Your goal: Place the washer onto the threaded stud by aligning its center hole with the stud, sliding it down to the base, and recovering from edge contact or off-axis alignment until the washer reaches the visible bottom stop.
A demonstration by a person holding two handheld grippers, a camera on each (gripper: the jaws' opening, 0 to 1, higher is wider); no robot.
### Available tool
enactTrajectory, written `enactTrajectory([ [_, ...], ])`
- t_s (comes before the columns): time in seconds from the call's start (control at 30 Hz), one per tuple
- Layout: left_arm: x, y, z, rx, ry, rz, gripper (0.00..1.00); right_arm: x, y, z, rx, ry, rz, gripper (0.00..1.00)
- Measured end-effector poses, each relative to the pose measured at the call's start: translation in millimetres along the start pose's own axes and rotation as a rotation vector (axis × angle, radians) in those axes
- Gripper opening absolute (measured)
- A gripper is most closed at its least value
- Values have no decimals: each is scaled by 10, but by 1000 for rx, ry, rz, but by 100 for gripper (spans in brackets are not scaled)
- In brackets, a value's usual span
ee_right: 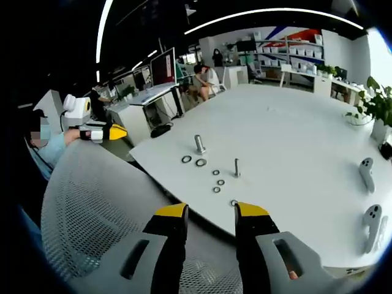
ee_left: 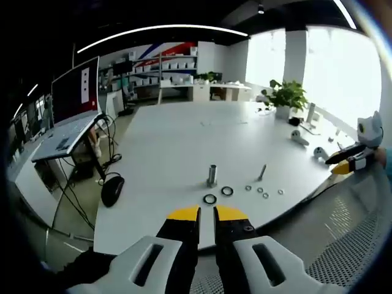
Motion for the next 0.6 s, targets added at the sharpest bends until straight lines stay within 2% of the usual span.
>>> enactTrajectory([
  [0.6,-1,14,3,7,4,-1,6,6,4,5,-6,8,-28,32],
])
Point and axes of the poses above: the point that each gripper's makers call its tool centre point, and the gripper's own axes: z roughly backward along the fingers, x roughly to its left, y roughly out of its underside, the point moved 5 cm from there along z, roughly backward along the fingers, and after that the axes turned 15 degrees about -x, right-handed, at the moved point
